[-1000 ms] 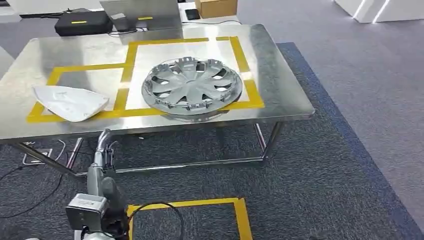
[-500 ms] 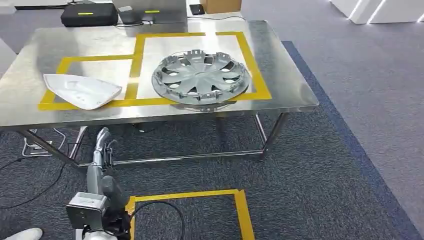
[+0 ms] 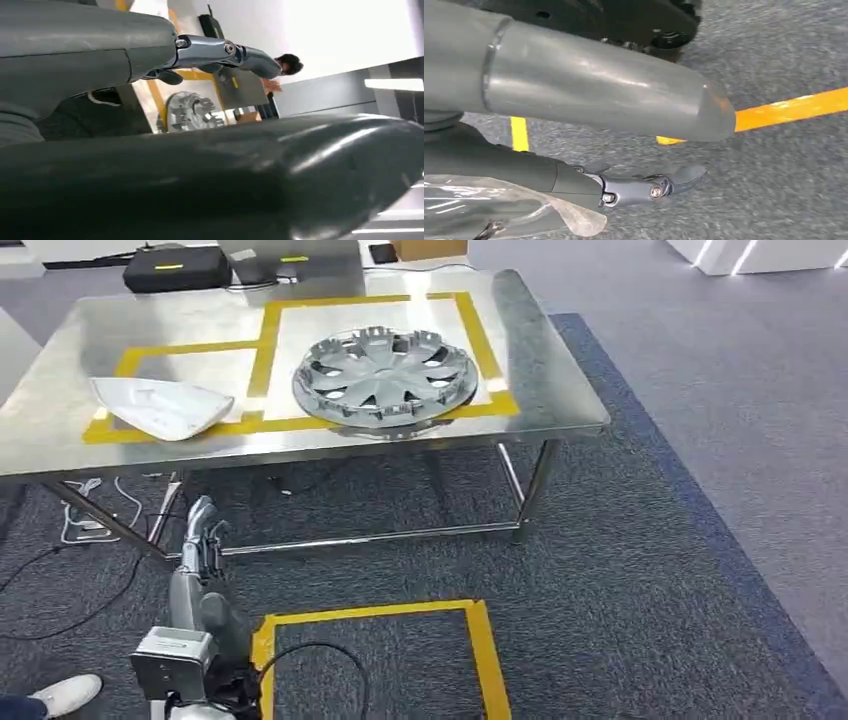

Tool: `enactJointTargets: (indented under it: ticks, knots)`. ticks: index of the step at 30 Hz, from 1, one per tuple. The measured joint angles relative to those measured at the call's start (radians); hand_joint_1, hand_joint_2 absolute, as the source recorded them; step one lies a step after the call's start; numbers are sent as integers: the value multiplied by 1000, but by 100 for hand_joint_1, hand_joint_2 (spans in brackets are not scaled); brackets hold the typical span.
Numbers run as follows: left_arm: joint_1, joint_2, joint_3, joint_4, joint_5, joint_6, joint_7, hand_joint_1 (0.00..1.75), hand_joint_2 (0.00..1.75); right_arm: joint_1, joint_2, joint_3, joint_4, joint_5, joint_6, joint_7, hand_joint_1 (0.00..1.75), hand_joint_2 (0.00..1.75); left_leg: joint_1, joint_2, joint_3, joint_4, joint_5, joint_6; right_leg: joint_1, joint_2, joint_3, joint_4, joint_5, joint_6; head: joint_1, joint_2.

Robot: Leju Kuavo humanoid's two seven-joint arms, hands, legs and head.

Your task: Take the parts from the cabinet and place them on the table.

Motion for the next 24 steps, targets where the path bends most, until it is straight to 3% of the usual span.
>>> enactJointTargets:
  ticks: [1, 2, 3, 5, 6, 7, 8, 9, 10, 11, 12, 13, 14, 16, 17, 18, 19, 21, 22, 23, 24]
  knots:
    - [-1, 0, 0, 0, -1, 1, -1, 0, 0, -1, 0, 0, 0, 1, 1, 0, 0, 0, -1, -1, 69, -107, 22, 8, 0, 1, -12, 8, 4, 3, 0, 0]
    - [-4, 0, 0, 0, -2, 2, -1, 0, 0, -1, 1, 0, 0, 2, 2, 0, 0, 0, -3, -6, 111, -183, 0, 16, 2, 2, -20, 14, 8, 7, 0, 0]
    - [-5, 0, -1, 0, -2, 2, -2, 0, 0, -2, 1, 0, 0, 2, 2, 0, 0, 0, -5, -6, 125, -212, -3, 18, 5, 3, -28, 18, 15, 13, 2, 0]
    - [-6, 0, -2, 0, -3, 3, -2, 0, 0, -2, 1, 0, 0, 3, 2, 0, 0, 0, -10, -6, 109, -207, 1, 25, 1, 1, -35, 17, 30, 26, 0, 0]
    - [-6, 0, -3, 0, -2, 3, -2, 0, 0, 0, 1, 0, 0, 3, 2, 0, 0, 0, -11, -6, 105, -206, 8, 34, 1, 2, -36, 15, 38, 33, 2, 0]
    - [-7, -1, -4, 0, -3, 3, -2, 0, 0, 1, 1, 0, 0, 3, 2, 0, 0, 0, -2, 0, 99, -217, 23, 46, -1, 3, -41, 20, 31, 38, 1, 0]
    - [-9, -1, -6, 0, -3, 3, -2, 0, 0, 1, 1, 0, 0, 3, 2, 0, 0, 0, -3, 3, 87, -216, 33, 54, -1, 4, -56, 42, -10, 42, 1, 0]
    - [-9, -2, -6, 0, -3, 3, -2, 0, 0, 1, 1, 0, 0, 3, 2, 0, 0, 0, -3, 4, 74, -216, 43, 62, -2, 4, -80, 91, -69, 44, 7, 0]
    - [-9, -2, -7, 1, -3, 3, -2, 0, 0, 1, 1, 0, 0, 3, 2, 0, 0, 0, -4, 5, 60, -216, 54, 62, -2, 4, -100, 167, -129, 47, 6, 0]
    - [-9, -2, -7, 1, -3, 3, -2, 0, 0, 1, 1, 0, 0, 3, 2, 0, 0, 0, -4, 6, 46, -215, 65, 63, -2, 4, -119, 242, -171, 51, 5, 0]
    - [-9, -2, -8, 2, -3, 3, -2, 0, 0, 2, 1, 0, 0, 5, 3, 0, 0, 0, -5, 7, 27, -214, 79, 62, -2, 4, -129, 307, -185, 53, 6, 0]
    - [-9, -2, -8, 2, -3, 3, -2, 0, 0, 1, 1, 0, 0, 5, 3, 0, 0, 0, -5, 7, 11, -212, 90, 60, -3, 4, -122, 327, -165, 55, 5, 0]
    - [-9, -2, -8, 2, -3, 3, -2, 0, 0, 1, 1, 0, 0, 5, 3, 0, 0, 0, -4, 7, -6, -208, 101, 58, -3, 4, -91, 305, -121, 56, 6, 0]
    - [-10, -2, -11, 2, -3, 4, -2, 0, 0, 0, 1, 0, 0, 5, 3, 0, 0, 0, -3, 7, -36, -198, 117, 50, -4, 4, 13, 173, -55, 54, 6, 0]
    - [-10, -2, -13, 2, -3, 4, -2, 0, 0, -3, 1, 0, 0, 5, 3, 0, 0, 0, -3, 7, -43, -189, 123, 44, -6, 3, 83, 75, -67, 53, 6, 0]
    - [-11, -2, -14, 2, -4, 4, -3, 0, 0, -5, 1, 0, 0, 6, 3, -1, 0, 0, -9, 6, -54, -181, 128, 39, -3, 5, 141, -9, -97, 51, 7, 0]
    - [-11, -2, -16, 2, -4, 5, -3, 0, 0, -7, 1, 0, 0, 6, 3, -2, 0, 0, -10, 7, -56, -178, 137, 34, -2, 7, 140, -22, -108, 40, 3, 0]
    - [-12, -2, -20, 2, -4, 5, -3, 0, 0, -4, 1, 1, 0, 6, 3, -2, 0, 0, -6, 8, -56, -182, 153, 23, 3, 6, 121, -14, -102, 28, 4, 0]
    - [-12, -2, -20, 2, -4, 5, -3, 0, 0, 0, 1, 0, 0, 6, 3, -1, 0, 0, -5, 7, -59, -181, 159, 18, -1, 4, 112, -17, -90, 17, 6, 0]
    - [-12, 0, -20, 2, -4, 5, -3, 0, 0, -2, 1, 0, 0, 6, 3, -1, 0, 0, -2, 3, -70, -166, 124, 11, -3, -1, 101, -16, -81, 7, 5, 0]
    - [-11, 0, -20, 2, -3, 5, -3, 0, 0, -2, 1, 0, 0, 6, 3, -2, 0, 0, -2, 2, -78, -126, 61, 7, -3, -2, 91, -16, -69, -1, -2, 0]
